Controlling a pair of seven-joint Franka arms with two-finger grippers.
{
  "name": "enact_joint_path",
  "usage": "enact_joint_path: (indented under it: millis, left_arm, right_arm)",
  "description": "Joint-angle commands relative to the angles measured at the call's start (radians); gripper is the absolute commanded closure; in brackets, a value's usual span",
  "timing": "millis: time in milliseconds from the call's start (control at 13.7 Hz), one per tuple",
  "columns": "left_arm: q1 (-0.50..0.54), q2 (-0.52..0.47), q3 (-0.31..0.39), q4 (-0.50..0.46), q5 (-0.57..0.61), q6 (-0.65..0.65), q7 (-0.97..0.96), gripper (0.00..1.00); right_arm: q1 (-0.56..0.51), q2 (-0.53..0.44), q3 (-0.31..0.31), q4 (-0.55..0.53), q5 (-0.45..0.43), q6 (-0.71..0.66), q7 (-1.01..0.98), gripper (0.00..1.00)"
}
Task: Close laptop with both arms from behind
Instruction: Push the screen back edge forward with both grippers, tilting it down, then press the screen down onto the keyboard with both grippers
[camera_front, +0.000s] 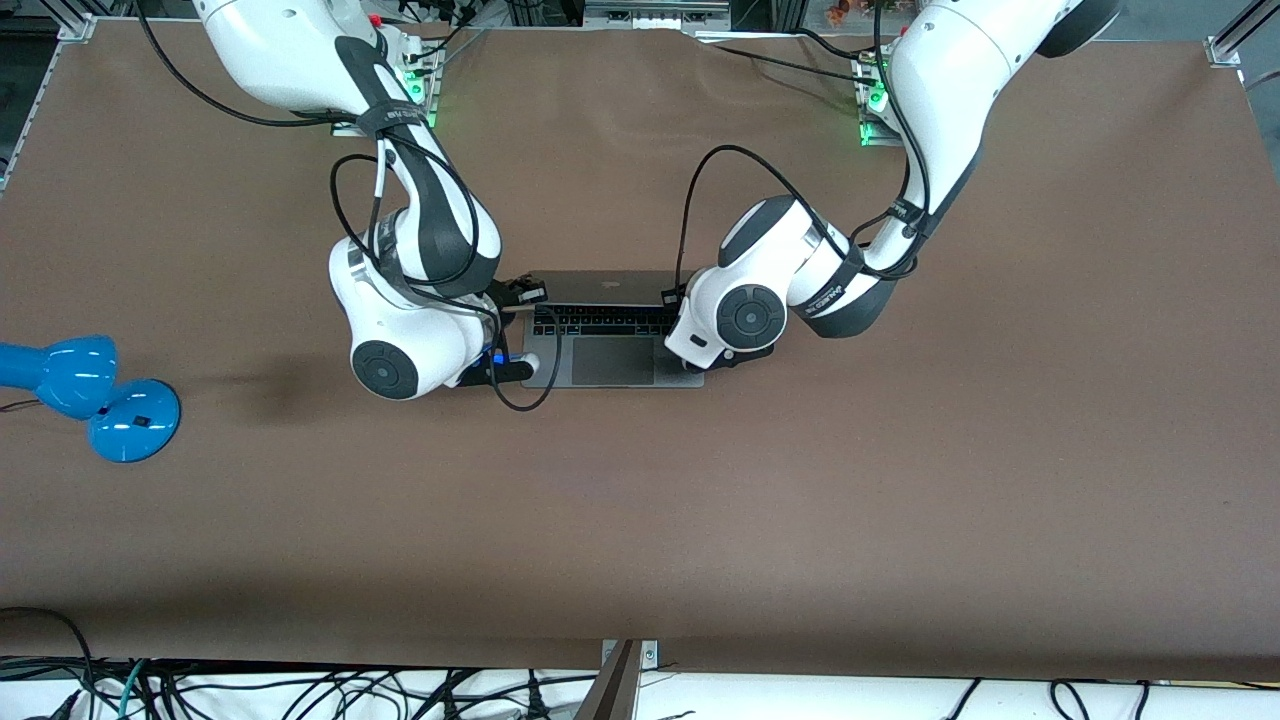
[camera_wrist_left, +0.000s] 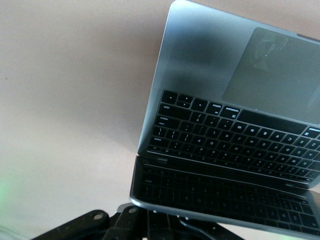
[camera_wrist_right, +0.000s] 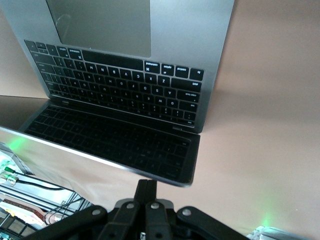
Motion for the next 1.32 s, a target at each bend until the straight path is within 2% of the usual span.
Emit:
enact_joint_path:
  millis: [0,439,878,1244]
  left_arm:
    - [-0.033,0.036,0.026,0.052,0.037,0.011,-0.01,1.0]
    - [-0.047,0.073,0.041,0.075,0.039,0.041,-0.01,1.0]
    - [-0.092,0.094,0.11,0.084,0.037,0.062,-0.007,1.0]
    - [-0.096,0.125,0.119,0.089,0.039,0.082,-0.007,1.0]
  right_arm:
    - [-0.009,0.024,0.004,0.032,-0.028,0.011,-0.006,1.0]
    - [-0.01,0.084,0.004,0.09,-0.048,0.031,-0.027,1.0]
    - [-0.013,0.124,0.004,0.091,-0.062,0.092,-0.041,1.0]
    - [-0.015,0.145,0.004,0.091,-0.06,0.144,-0.066,1.0]
